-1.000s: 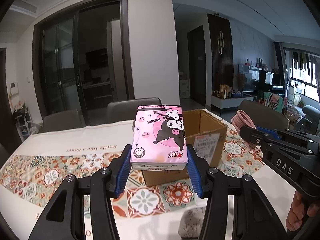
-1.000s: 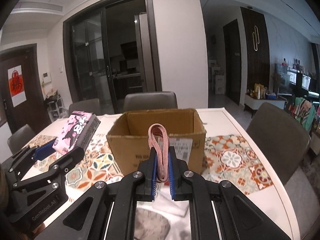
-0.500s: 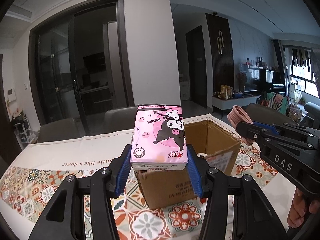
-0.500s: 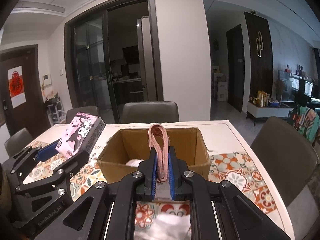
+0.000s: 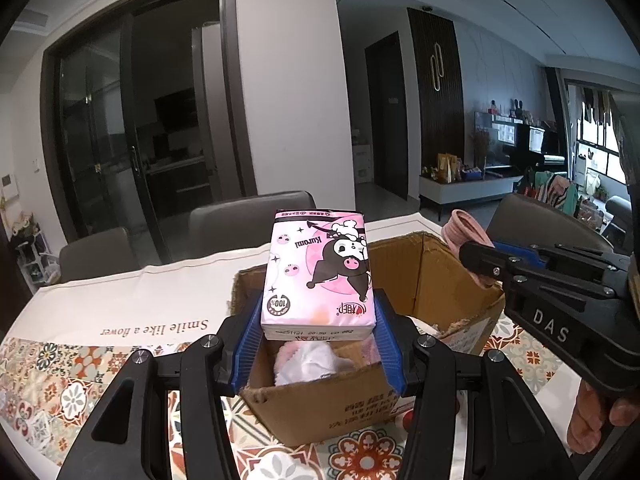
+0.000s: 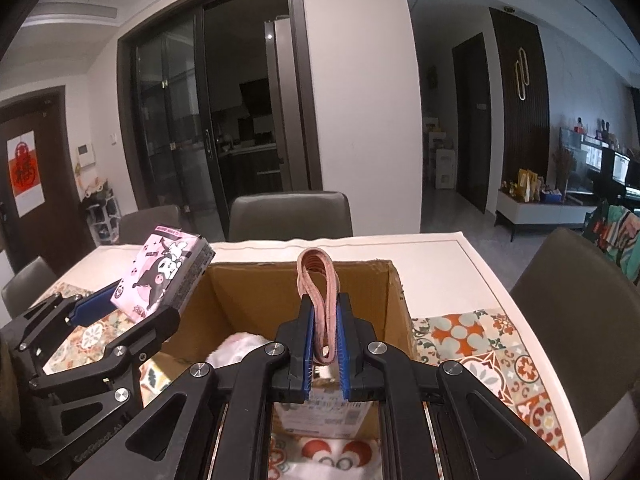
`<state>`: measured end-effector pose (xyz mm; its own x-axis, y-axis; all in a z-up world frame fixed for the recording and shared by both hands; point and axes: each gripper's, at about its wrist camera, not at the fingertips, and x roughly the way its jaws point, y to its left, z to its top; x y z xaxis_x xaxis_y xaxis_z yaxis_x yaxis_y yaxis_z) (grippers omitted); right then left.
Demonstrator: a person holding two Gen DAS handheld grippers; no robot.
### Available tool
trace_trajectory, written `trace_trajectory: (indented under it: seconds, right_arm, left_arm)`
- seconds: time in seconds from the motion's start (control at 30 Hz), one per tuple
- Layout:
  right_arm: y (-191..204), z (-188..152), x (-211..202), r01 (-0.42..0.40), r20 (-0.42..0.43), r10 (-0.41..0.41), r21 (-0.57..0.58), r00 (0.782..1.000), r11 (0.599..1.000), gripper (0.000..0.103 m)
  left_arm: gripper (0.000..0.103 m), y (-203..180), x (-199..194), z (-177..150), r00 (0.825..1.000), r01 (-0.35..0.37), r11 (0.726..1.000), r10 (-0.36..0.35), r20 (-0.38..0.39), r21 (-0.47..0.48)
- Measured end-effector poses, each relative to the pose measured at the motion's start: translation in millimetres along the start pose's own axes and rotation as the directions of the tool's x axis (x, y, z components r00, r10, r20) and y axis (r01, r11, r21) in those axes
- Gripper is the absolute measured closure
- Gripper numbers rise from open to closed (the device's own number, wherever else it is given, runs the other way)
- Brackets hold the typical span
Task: Organize soft objects
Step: 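Lift the tissue packet and hair tie and carry both over the box, then open both tools to drop the packet and hair tie into the box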
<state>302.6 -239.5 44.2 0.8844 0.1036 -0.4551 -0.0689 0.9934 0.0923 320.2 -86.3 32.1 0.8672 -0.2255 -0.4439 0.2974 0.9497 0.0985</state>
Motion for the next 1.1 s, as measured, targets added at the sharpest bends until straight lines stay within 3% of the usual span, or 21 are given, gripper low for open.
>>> trace_trajectory:
  seconds: [0.37, 0.47, 0.5, 0.57, 0.6, 1.1]
  right_arm:
    - [-10.5, -7.2, 39.6, 0.001, -0.051, -0.001, -0.004, 0.999, 1.0, 0.092]
    - [-12.6, -8.6, 46.6, 0.001, -0.066, -0.001, -0.003, 0.998, 1.0, 0.089]
    - [-13.5, -9.0, 48.6, 0.001, -0.07, -0.001, -0.001, 0.998, 1.0, 0.087]
    - [-16.4, -9.3, 50.2, 0.001, -0.069, -0.001, 0.01, 0.998, 1.0, 0.058]
    - [-18.0, -10.0, 49.8, 0.005, -0.063, -0.004, 0.016, 0.998, 1.0, 0.054]
    - [-22.9, -15.8, 6.6, 0.032, -0.027, -0.03, 0.059, 0.999, 0.998, 0.047]
  left_arm:
    - [0.051, -2.3, 43.6, -3.6, 0.996, 0.012, 1.0, -0.012, -0.084, 0.009]
    - [0.041, -1.8, 45.5, -6.8, 0.995, 0.009, 1.0, -0.008, -0.096, 0.01]
    - [0.039, -2.4, 45.1, -7.6, 0.996, 0.001, 1.0, 0.0, -0.091, 0.013]
    - [0.037, -3.7, 43.3, -7.8, 0.996, -0.011, 1.0, 0.013, -0.084, 0.024]
    - [0.035, -4.2, 42.9, -8.3, 0.996, -0.015, 1.0, 0.017, -0.083, 0.026]
    - [0.029, -5.0, -3.4, -13.1, 0.999, -0.022, 1.0, 0.023, -0.043, 0.011]
